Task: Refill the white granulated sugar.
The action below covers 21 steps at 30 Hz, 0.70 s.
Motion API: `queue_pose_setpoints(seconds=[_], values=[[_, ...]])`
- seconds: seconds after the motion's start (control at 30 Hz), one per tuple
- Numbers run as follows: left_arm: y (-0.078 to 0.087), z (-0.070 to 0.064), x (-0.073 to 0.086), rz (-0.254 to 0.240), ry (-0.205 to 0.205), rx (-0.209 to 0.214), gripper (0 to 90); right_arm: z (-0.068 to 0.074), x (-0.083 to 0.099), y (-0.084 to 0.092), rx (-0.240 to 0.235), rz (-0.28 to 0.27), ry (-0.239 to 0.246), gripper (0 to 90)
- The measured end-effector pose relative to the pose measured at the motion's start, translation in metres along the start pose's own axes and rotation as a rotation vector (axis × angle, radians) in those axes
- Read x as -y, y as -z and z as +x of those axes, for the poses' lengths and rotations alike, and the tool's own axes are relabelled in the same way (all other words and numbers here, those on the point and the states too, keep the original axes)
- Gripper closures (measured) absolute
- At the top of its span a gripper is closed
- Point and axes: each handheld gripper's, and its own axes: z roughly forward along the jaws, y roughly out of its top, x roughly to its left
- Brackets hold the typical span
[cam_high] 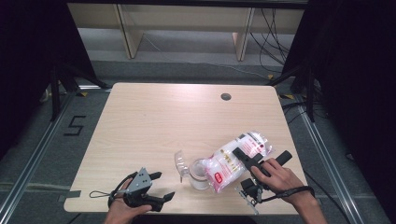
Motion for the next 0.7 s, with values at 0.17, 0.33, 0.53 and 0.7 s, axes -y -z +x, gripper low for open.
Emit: queue_pose_setpoints(seconds=[0.17, 0.33, 0.53, 0.7], values=[[-0.0001, 0.0000, 0.0000, 0.000, 0.000, 0.000, 16.2, -0.0004, 0.0004, -0.0001, -0.002, -0.001, 0.004, 63.6], [-0.0002, -0.0009, 0.0001, -0.005, 0.009, 0.000, 16.2, -0.0001, 0.0010, -0.0007, -0.008, -0.001, -0.003, 63.7], [0.0000, 0.0000, -0.0001, -0.001, 0.001, 0.001, 16.2, 0.0000, 0.0014, -0.0011, -0.008, -0.002, -0.001, 63.8], [-0.0011, -0.0011, 0.0001, -0.020, 0.018, 0.008, 16.2, -0.0007, 0.0015, -0.0008, -0.010, 0.000, 0.005, 63.8]])
